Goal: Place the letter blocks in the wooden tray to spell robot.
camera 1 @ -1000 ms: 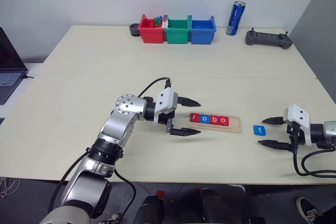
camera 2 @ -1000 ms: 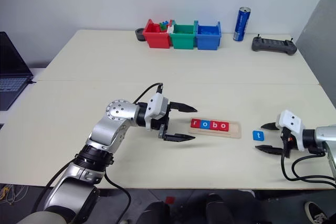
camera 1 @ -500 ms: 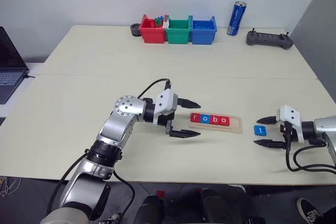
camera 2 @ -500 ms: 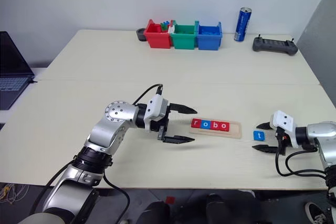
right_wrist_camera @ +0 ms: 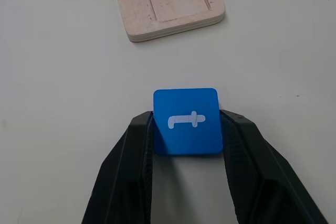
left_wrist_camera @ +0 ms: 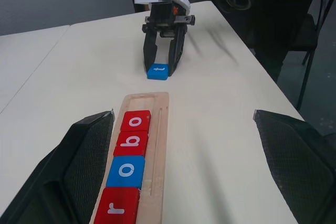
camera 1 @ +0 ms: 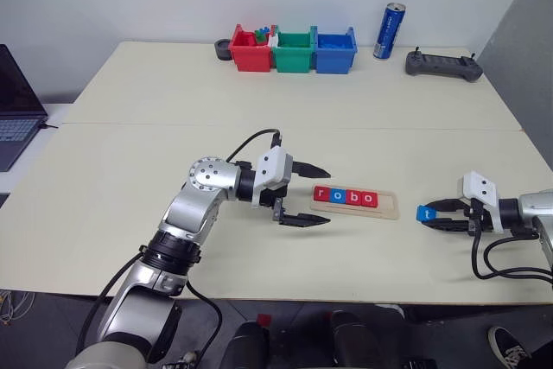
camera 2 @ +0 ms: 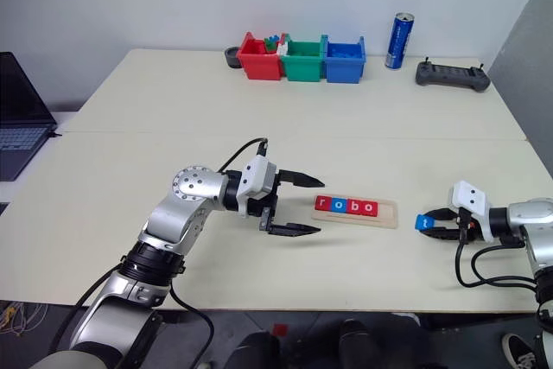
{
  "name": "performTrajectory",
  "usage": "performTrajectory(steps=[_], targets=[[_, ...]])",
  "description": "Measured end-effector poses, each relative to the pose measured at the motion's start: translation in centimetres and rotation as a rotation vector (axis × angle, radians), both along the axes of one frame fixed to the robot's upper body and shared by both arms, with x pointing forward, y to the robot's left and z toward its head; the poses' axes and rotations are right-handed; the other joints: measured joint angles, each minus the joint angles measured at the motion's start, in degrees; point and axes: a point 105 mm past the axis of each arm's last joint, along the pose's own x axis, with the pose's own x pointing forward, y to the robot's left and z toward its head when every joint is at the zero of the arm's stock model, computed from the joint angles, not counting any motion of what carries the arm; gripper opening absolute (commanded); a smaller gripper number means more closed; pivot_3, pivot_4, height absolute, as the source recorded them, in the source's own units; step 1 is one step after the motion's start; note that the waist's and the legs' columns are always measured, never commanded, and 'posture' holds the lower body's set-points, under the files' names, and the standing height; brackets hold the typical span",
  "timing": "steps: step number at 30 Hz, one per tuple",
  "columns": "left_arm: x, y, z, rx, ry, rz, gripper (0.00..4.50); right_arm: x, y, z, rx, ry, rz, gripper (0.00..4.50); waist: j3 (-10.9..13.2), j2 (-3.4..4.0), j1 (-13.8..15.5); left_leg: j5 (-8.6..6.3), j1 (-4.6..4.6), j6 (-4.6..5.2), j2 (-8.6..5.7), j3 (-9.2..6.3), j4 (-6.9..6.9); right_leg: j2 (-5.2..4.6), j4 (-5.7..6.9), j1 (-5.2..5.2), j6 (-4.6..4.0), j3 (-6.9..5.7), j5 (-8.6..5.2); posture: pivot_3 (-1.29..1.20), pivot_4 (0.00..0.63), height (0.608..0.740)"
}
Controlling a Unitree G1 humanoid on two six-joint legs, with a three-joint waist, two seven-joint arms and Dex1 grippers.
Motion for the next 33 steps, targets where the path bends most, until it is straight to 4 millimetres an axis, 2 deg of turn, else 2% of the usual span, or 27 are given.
performTrajectory(steps=[2, 7, 11, 33], targets=[[0.0, 0.0, 0.0, 0.0, 0.0, 0.0, 4.5, 0.2, 0.5, 0.2, 0.011, -0.001, 0.007, 1.45, 0.0, 0.0, -0.1, 0.0, 0.01, 0.0, 0.01, 0.0, 0.0, 0.01, 0.01, 0.0, 0.0, 0.0, 0.0, 0.0, 0.15, 0.74], [0.1, -0.2, 0.1, -0.006, -0.003, 0.003, 4.5, 1.0, 3.8, 1.0, 0.054, -0.038, 0.079, 1.45, 0.0, 0.0, -0.2, 0.0, 0.01, 0.0, 0.01, -0.01, 0.0, 0.0, 0.03, -0.01, 0.0, 0.0, 0.0, 0.0, 0.15, 0.74], [0.2, -0.2, 0.3, -0.007, -0.007, 0.004, 4.5, 1.8, 5.4, 1.6, 0.071, -0.079, 0.114, 1.45, 0.0, 0.0, 0.0, 0.0, 0.0, 0.0, 0.0, -0.03, 0.0, -0.01, 0.02, -0.01, 0.0, -0.02, 0.0, 0.0, 0.15, 0.74], [0.4, 0.0, 0.2, -0.001, -0.009, 0.019, 4.5, 2.8, 6.6, 0.9, 0.043, -0.066, 0.162, 1.45, 0.0, 0.01, 0.0, 0.0, 0.0, 0.0, 0.0, -0.03, 0.0, -0.02, 0.03, -0.02, -0.01, -0.03, 0.01, 0.0, 0.15, 0.74]])
